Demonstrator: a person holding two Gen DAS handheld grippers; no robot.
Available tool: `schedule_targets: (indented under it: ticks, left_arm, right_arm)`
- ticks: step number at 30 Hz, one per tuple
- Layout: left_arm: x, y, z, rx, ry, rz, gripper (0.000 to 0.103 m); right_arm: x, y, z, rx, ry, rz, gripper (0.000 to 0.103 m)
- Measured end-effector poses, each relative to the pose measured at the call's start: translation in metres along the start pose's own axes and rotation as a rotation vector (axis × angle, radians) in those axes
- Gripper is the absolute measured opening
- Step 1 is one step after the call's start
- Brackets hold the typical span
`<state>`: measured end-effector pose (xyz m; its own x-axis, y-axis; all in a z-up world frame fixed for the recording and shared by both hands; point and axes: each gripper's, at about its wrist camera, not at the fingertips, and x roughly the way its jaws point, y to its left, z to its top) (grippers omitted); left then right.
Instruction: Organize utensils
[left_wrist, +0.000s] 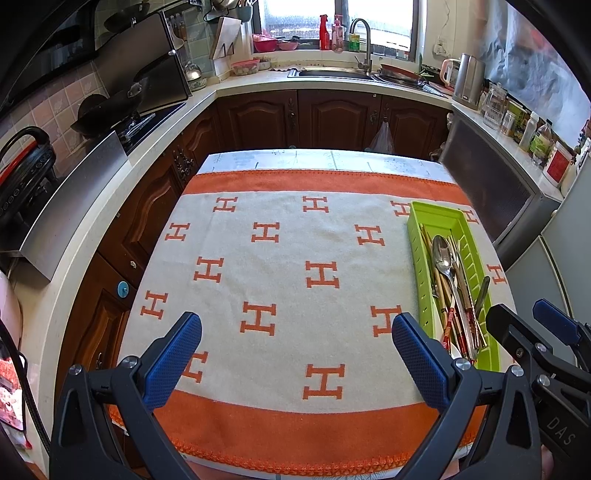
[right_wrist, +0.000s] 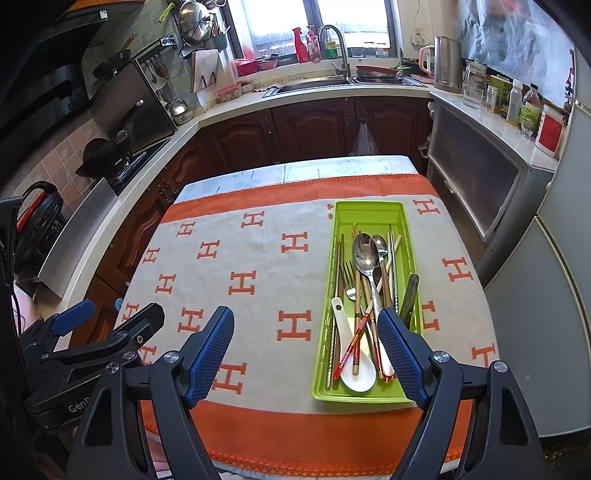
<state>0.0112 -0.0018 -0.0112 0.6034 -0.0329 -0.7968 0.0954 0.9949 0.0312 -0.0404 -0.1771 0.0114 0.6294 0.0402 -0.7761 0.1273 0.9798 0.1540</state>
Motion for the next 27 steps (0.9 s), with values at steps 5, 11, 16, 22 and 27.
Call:
schedule_targets:
  ticks: [5,11,16,22,27]
  left_arm:
    - [0.0006,0.0008,0.0,0.0,0.001,0.0,0.102]
    - [0.0008,0.0009,0.0,0.0,0.002,0.0,0.102]
    - [0.0012,0.0009,-0.0003,0.001,0.002,0.001,0.102]
    - [0.0027,0.0047,-0.006,0.004,-0.004,0.012,0.102]
    - [0.0032,0.0063,-0.0076,0.004,0.003,0.01,0.102]
  right_arm:
    - [-0.0006,0.0011,0.0004,0.0,0.001,0.0,0.081]
    - [-0.0003,0.0014,0.0006,0.0,0.002,0.0,0.081]
    - [0.0,0.0015,0.0008,0.0,0.003,-0.001,0.081]
    - [0.0013,0.0017,-0.0004,-0.002,0.006,-0.002,0.081]
    - [0.0033,0.0001,-0.0035,-0.002,0.008,-0.003,0.081]
